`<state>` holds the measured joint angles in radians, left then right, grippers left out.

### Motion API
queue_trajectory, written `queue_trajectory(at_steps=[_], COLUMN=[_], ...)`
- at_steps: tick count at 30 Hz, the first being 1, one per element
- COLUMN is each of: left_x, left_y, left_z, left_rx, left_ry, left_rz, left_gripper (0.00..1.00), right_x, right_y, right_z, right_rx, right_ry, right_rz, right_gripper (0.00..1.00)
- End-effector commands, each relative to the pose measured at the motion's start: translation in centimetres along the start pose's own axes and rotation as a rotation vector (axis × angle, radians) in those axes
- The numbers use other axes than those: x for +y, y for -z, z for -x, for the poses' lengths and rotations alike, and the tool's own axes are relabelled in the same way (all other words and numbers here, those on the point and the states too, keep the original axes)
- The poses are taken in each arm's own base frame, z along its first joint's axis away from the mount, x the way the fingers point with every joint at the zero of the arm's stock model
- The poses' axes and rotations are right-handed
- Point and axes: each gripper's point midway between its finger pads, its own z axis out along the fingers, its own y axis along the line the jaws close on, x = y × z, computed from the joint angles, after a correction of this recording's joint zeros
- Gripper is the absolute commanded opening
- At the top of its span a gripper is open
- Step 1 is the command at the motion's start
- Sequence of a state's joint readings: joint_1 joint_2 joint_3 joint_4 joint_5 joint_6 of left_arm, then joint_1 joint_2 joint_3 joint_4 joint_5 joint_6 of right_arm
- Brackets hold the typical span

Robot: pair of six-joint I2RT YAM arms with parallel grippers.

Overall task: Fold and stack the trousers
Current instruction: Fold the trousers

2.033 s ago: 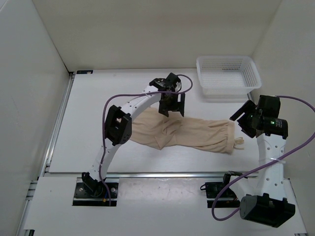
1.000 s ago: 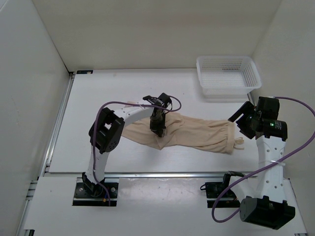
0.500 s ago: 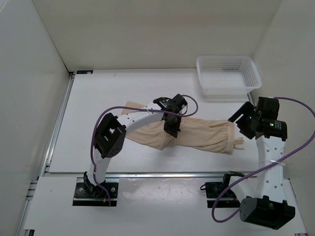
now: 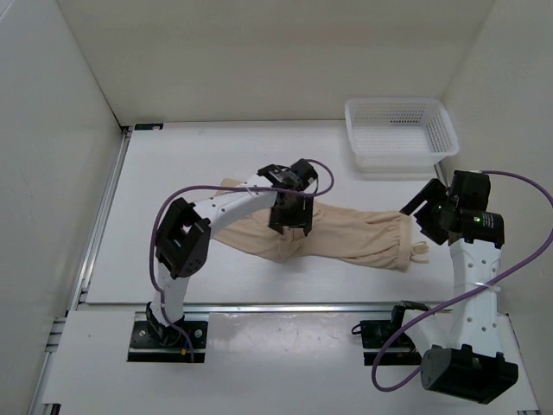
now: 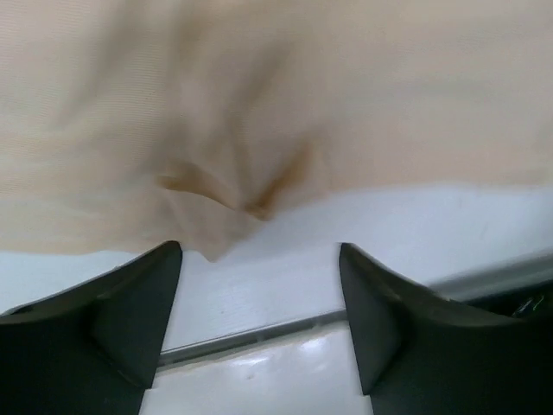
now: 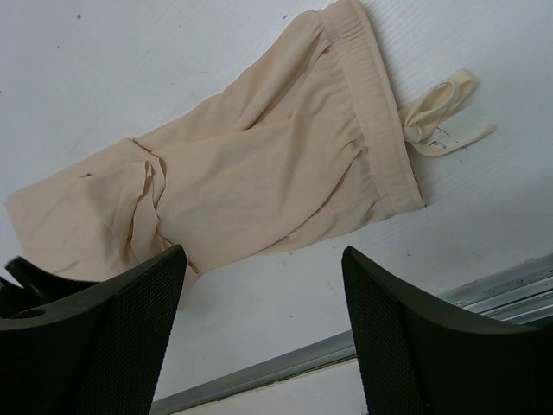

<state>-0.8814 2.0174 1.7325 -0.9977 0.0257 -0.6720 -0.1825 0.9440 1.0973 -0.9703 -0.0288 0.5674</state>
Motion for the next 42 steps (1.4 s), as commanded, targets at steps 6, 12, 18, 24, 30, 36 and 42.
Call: queue_trajectory(at_steps=[6, 12, 18, 24, 30, 36, 42], left_x=[4.2, 4.3, 3.9, 2.2, -2.0, -6.2, -6.8], left_y=[-0.9, -2.3, -3.7, -1.0, 1.3, -0.2, 4.3], left_z=[-0.7, -1.2, -1.3, -0.3, 0.1, -3.0, -0.6], left_rx=[-0.018, 0.008, 0.047, -0.016, -0.053, 0.055, -0.052], left_ry=[0.162, 0.172, 0.150, 0.106, -0.005, -0.182, -0.224], left_rz=[0.068, 0.046, 0.038, -0.019, -0.122, -0.217, -0.222], left_gripper=[0.70, 0.50, 0.41, 0.10, 0.10, 0.23, 0.86], right_x=[0.4, 0.5, 0.5, 0.5, 0.5, 0.5, 0.5], right_y=[0.2, 0.2, 0.2, 0.2, 0.2, 0.2, 0.2], right_z=[0.1, 0.1, 0.1, 0.1, 0.1, 0.1, 0.1], right_rx=[-0.014, -0.009, -0.009, -0.009, -0.009, -0.009, -0.009], right_ry=[0.028, 0.028, 0.028, 0.028, 0.028, 0.028, 0.028], right_rz=[0.027, 0.035, 0.035, 0.035, 0.035, 0.035, 0.035], right_gripper=[0.78, 0.78, 0.78, 0.78, 0.78, 0.78, 0.78])
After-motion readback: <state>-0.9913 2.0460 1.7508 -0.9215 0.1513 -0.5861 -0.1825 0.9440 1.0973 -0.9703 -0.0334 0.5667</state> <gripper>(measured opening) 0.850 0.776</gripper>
